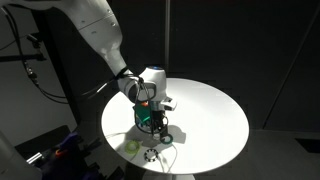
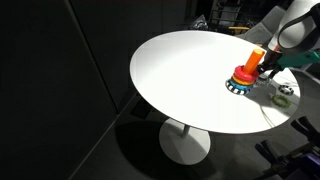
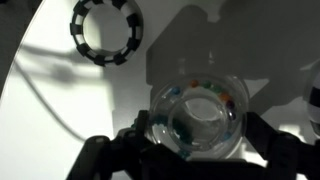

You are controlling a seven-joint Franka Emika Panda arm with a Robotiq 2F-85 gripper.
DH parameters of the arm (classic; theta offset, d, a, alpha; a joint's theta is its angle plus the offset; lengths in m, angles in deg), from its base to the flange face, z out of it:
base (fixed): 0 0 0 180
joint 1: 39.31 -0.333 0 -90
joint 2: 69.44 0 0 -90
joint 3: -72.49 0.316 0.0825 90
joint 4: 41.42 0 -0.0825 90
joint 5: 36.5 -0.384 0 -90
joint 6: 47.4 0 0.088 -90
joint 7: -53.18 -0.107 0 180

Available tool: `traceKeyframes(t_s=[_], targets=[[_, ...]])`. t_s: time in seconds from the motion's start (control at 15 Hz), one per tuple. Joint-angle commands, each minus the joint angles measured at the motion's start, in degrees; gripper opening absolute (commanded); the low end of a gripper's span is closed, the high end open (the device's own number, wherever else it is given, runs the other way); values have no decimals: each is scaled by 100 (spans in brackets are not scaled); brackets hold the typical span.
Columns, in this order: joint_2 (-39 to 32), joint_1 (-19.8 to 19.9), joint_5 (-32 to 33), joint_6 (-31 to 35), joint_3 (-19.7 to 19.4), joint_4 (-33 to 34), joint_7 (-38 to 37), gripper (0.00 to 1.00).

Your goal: Put the transparent ring on the stake

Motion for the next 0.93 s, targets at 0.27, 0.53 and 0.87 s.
traceKeyframes(t_s=[0.27,0.53,0.87], targets=[[287,-50,126,-81,-134,-27,-171,70],[539,-29,136,-148,-159,-9,-163,70],[849,-18,142,-292,-169,96,-198,70]])
